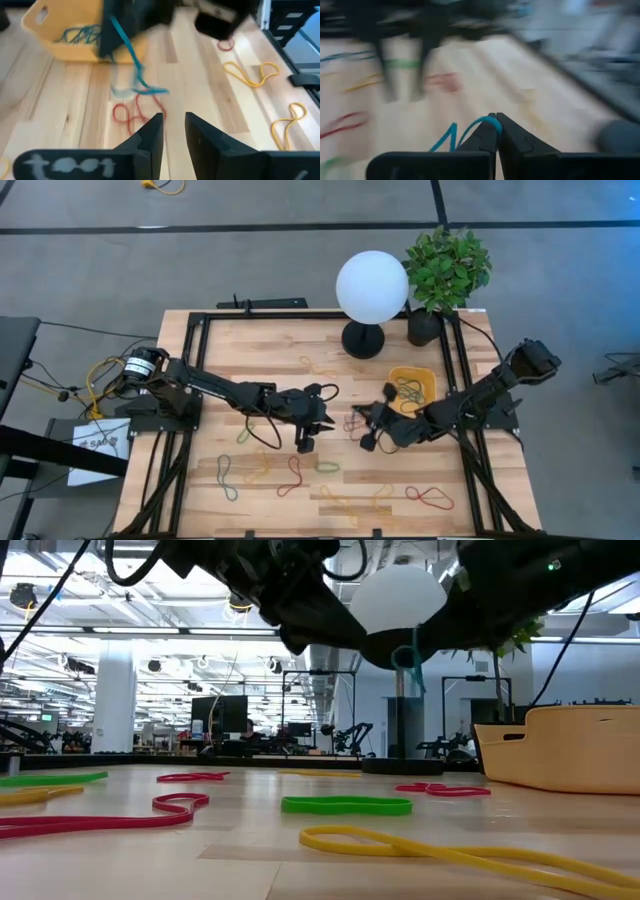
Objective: Pick and place items into bin
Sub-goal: Put the blue rubber band into the bin
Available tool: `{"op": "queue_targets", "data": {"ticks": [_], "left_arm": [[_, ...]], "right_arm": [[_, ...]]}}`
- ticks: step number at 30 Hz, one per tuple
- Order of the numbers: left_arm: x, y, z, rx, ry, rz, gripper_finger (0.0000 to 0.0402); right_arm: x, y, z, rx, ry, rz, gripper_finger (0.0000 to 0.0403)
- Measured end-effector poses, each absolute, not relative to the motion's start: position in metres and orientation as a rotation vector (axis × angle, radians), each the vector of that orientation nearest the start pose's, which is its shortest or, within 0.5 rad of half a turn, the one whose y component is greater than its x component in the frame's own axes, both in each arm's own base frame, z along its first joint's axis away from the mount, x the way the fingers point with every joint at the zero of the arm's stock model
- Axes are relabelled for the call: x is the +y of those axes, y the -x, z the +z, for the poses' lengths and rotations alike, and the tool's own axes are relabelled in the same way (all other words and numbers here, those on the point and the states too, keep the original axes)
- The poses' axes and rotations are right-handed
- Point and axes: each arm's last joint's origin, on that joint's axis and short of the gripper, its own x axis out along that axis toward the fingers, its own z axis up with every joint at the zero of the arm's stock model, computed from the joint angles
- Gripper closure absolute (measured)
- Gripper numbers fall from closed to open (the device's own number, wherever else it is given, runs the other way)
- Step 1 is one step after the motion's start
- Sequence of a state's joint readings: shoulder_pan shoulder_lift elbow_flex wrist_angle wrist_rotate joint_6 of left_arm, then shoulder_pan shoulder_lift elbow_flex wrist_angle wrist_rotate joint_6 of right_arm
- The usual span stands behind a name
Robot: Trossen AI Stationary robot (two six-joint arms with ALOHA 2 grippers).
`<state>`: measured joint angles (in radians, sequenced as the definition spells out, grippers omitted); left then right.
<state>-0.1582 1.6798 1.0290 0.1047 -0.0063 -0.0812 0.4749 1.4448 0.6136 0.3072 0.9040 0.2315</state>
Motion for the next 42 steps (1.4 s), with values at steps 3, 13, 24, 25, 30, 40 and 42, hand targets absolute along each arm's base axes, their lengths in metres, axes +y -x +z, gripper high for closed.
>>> {"op": "queue_targets", "data": {"ticks": [3,13,24,25,30,40,42], "left_arm": [[-0.06,-0.357,0.214,0.567,0.051,-0.127,0.0331],[-0.064,-0.362,0.23,0.589,0.116,-0.113,0.0331],[-0.068,-0.369,0.254,0.583,0.092,-0.112,0.0331],[-0.067,-0.369,0.254,0.582,0.083,-0.1,0.0331],[-0.065,-0.369,0.254,0.573,0.039,-0.026,0.0331],[-0.065,-0.368,0.253,0.583,0.036,-0.025,0.0331],[-0.065,-0.368,0.253,0.582,0.036,-0.026,0.0331]], "right_arm": [[0.106,-0.236,0.191,0.318,0.198,-0.627,0.0402],[0.094,-0.179,0.203,0.229,0.306,-0.877,0.0403],[0.032,-0.127,0.189,0.919,-0.067,-1.087,0.0403],[0.031,-0.125,0.188,1.0,-0.107,-1.092,0.0403],[0.034,-0.13,0.185,1.063,-0.096,-1.0,0.0403],[0.034,-0.14,0.183,1.006,-0.14,-0.98,0.0358],[0.033,-0.14,0.183,1.008,-0.152,-0.986,0.0339]]}}
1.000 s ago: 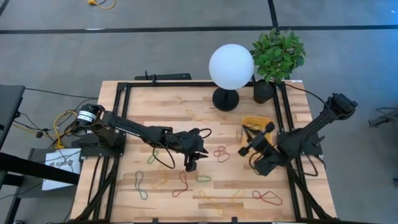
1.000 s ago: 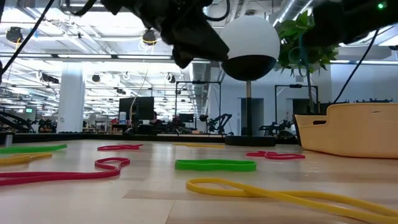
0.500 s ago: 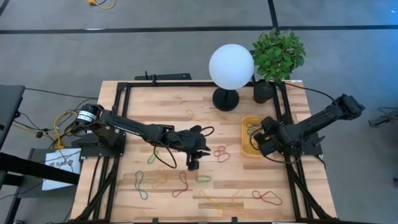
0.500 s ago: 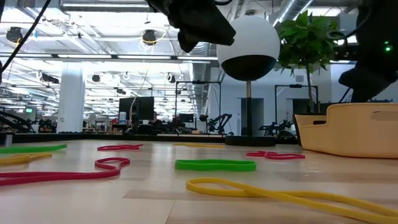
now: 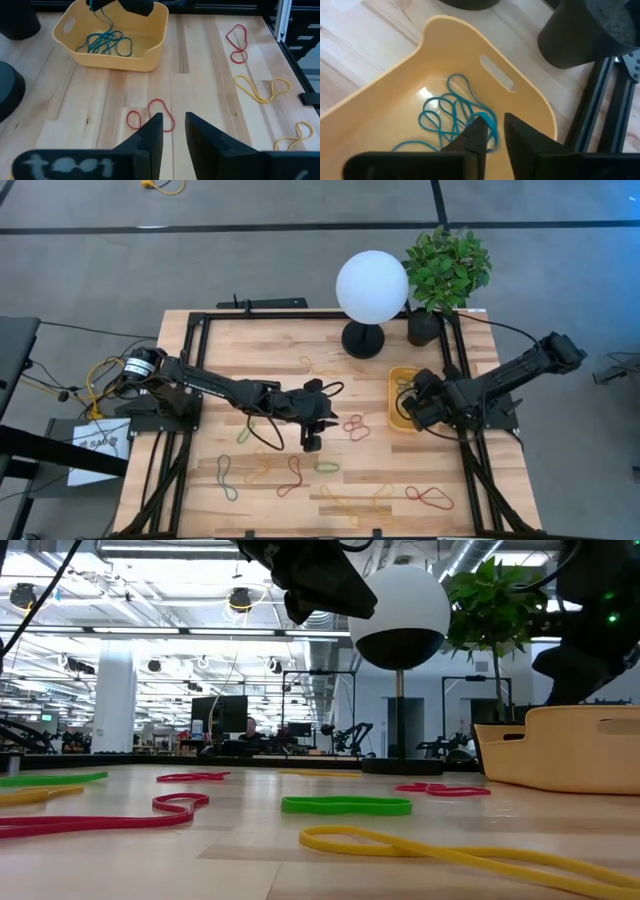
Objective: Pick and place items into bin
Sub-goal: Put the blue rubber band into the bin
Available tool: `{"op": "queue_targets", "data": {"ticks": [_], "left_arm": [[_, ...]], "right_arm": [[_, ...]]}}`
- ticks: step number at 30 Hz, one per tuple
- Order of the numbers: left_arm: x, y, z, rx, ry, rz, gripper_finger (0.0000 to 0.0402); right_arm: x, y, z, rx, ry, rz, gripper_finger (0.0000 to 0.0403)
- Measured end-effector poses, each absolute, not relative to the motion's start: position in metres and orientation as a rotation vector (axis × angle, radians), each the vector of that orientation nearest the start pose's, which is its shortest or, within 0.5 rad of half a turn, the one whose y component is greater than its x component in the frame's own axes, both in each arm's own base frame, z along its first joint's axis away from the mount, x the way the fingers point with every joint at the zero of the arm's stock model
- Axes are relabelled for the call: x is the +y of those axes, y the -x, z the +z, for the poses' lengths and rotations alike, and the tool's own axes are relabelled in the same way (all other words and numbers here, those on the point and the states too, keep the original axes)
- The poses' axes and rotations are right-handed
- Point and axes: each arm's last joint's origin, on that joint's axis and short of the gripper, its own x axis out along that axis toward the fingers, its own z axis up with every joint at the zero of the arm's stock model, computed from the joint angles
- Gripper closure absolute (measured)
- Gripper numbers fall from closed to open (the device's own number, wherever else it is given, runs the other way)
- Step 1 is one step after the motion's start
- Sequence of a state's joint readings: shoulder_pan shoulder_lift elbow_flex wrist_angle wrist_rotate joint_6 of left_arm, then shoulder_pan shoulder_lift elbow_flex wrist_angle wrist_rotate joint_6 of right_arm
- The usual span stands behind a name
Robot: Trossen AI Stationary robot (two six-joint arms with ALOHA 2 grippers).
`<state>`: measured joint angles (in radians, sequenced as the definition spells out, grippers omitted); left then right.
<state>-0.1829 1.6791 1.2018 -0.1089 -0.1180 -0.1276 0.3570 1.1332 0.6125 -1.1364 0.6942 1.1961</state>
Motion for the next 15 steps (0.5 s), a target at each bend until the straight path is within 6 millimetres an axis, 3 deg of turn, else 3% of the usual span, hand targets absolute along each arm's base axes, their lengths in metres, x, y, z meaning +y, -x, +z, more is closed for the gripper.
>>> {"op": "queue_targets", "data": {"ticks": [4,7,15], "left_arm": [[-0.064,-0.366,0.257,0.583,0.037,-0.028,0.0331],[-0.062,-0.352,0.278,0.557,0.041,-0.036,0.0331],[-0.047,-0.272,0.354,0.477,0.044,-0.009,0.0331]], "right_arm": [[0.032,-0.143,0.183,0.993,-0.182,-0.987,0.0303],[0.033,-0.146,0.183,0.97,-0.206,-0.974,0.028],[0.034,-0.153,0.203,1.008,-0.185,-0.925,0.0233]]}}
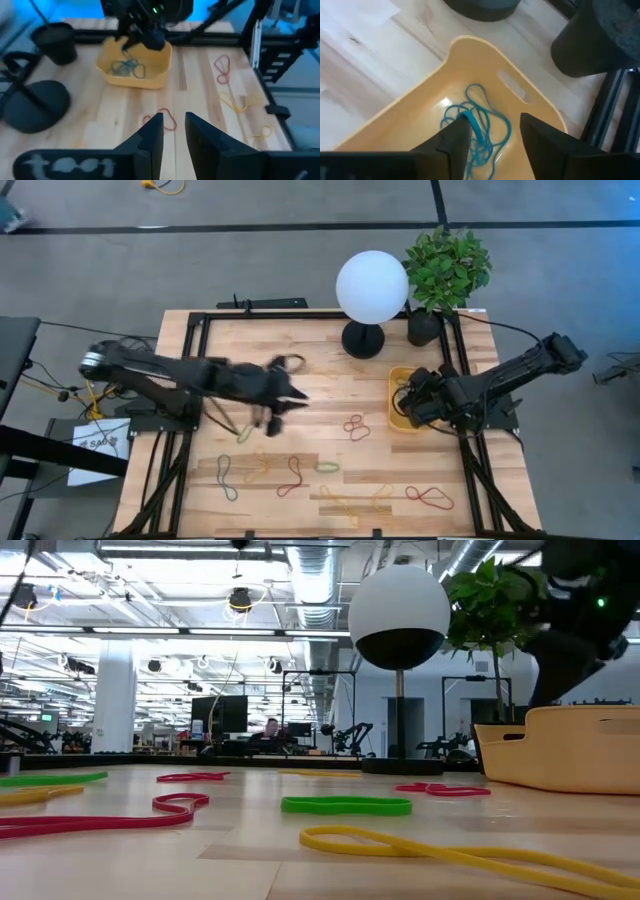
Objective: Pick and place items into bin
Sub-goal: Put the blue rubber band into the bin
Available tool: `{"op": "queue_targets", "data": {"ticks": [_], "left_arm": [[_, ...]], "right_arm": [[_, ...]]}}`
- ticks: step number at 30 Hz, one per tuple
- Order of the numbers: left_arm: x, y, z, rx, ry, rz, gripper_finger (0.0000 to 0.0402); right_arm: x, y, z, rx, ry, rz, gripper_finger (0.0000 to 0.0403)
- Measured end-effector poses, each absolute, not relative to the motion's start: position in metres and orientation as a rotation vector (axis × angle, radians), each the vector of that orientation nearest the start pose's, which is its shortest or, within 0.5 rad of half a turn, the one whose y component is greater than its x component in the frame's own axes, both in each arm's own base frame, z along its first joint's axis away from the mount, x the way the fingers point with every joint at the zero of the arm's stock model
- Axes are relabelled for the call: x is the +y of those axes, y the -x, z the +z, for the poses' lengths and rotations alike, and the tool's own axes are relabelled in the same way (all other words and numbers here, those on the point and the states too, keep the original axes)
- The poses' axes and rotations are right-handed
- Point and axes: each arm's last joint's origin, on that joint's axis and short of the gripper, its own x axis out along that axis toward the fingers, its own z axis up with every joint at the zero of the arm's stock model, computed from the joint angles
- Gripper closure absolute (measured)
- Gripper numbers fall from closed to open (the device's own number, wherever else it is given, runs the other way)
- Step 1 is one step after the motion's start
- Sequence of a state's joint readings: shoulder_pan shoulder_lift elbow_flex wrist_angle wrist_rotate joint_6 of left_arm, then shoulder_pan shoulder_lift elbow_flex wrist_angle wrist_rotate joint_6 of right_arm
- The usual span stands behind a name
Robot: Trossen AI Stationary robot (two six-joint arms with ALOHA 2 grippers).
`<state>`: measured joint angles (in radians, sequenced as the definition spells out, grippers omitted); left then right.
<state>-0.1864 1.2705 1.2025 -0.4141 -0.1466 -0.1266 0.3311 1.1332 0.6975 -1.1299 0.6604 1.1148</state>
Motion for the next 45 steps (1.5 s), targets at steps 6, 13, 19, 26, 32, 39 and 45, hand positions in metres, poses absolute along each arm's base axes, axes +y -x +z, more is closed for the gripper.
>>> {"op": "queue_targets", "data": {"ticks": [6,13,19,26,32,39,45], "left_arm": [[-0.032,-0.193,0.387,0.484,0.08,-0.002,0.0331],[-0.026,-0.129,0.372,0.534,0.181,-0.01,0.0331],[-0.033,-0.108,0.312,0.626,0.309,-0.04,0.0331],[-0.052,-0.112,0.224,0.702,0.365,-0.123,0.0331],[-0.076,-0.111,0.175,0.836,0.561,-0.236,0.0331],[-0.102,-0.107,0.166,0.974,0.632,-0.214,0.0331],[-0.117,-0.106,0.151,1.057,0.527,-0.142,0.0331]], "right_arm": [[0.033,-0.158,0.237,1.214,-0.31,-0.816,0.0215],[0.029,-0.17,0.259,1.223,-0.466,-0.694,0.0213],[0.044,-0.194,0.267,1.012,-0.497,-0.488,0.0227],[0.067,-0.203,0.272,0.875,-0.548,-0.356,0.0245],[0.092,-0.219,0.312,0.507,-0.456,0.083,0.025],[0.107,-0.218,0.355,0.114,-0.221,0.616,0.0245],[0.113,-0.239,0.332,0.222,-0.233,0.528,0.0248]]}}
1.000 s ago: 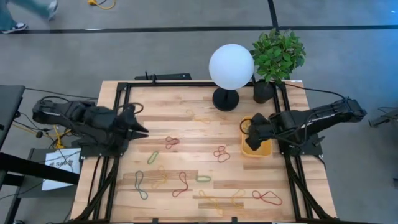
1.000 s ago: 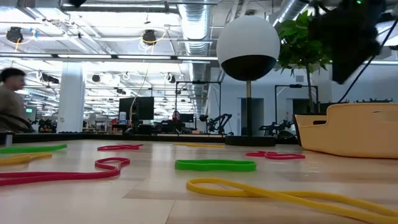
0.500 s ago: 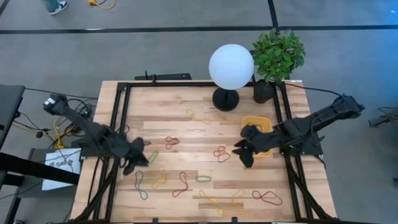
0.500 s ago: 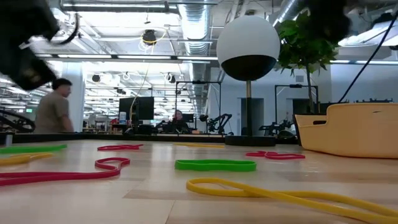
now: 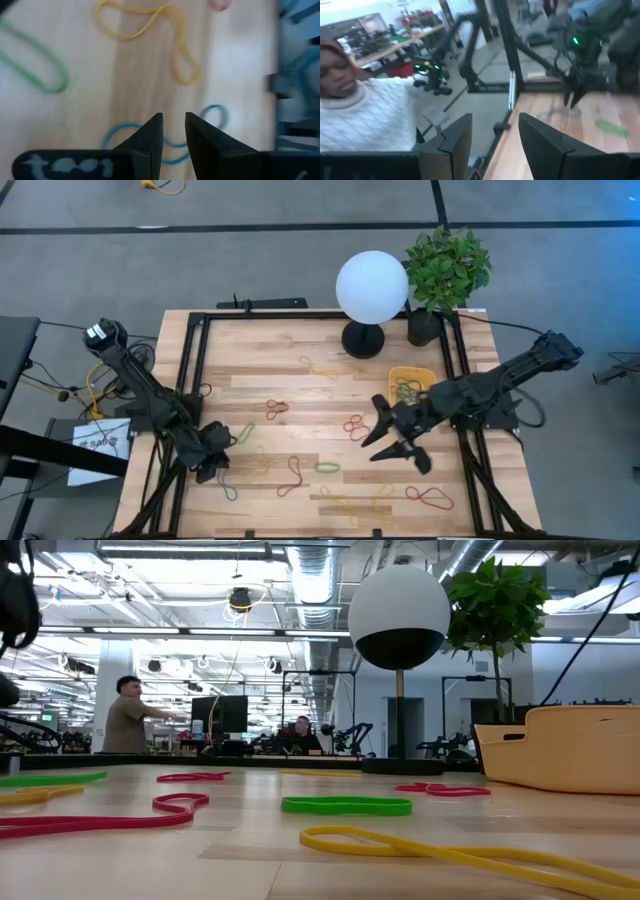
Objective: Pick and place items into bin
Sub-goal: Put the blue rubber band into the bin
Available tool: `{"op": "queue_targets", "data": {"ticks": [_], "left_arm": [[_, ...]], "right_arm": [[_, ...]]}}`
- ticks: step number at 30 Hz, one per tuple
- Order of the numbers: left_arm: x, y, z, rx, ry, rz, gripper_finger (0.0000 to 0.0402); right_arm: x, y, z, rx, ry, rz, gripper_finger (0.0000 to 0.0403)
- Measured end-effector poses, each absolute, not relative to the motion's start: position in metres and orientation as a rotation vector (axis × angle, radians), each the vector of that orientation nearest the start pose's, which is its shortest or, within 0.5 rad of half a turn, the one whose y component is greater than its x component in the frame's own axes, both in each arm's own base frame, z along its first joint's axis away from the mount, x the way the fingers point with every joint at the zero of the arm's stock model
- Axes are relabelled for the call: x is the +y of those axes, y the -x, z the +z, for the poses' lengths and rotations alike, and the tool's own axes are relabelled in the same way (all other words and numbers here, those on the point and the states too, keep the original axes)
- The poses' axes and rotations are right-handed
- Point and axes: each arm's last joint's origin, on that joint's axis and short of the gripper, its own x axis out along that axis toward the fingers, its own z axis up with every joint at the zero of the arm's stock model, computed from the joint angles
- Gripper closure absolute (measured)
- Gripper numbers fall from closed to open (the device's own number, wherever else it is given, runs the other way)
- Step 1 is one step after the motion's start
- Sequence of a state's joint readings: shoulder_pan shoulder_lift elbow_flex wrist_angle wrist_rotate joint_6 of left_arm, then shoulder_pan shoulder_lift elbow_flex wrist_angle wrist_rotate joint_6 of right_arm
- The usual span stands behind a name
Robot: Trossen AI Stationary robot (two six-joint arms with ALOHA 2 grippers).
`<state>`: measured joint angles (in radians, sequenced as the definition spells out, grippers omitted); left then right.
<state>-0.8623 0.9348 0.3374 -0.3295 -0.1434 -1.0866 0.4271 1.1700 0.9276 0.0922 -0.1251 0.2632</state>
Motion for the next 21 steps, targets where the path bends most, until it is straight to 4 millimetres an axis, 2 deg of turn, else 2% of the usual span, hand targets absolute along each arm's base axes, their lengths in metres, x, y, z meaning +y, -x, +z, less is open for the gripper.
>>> {"op": "queue_targets", "data": {"ticks": [5,8,15,21], "left_arm": [[-0.118,-0.104,0.128,1.199,0.481,0.023,0.0331],[-0.121,-0.107,0.122,1.228,0.459,0.056,0.0331],[-0.121,-0.107,0.119,1.23,0.503,0.129,0.0331],[-0.121,-0.108,0.121,1.241,0.437,0.082,0.0331]], "right_arm": [[0.116,-0.259,0.311,0.295,-0.258,0.499,0.025],[0.116,-0.266,0.303,0.333,-0.286,0.483,0.0248],[0.114,-0.269,0.299,0.354,-0.294,0.468,0.025],[0.115,-0.268,0.299,0.358,-0.287,0.469,0.0248]]}}
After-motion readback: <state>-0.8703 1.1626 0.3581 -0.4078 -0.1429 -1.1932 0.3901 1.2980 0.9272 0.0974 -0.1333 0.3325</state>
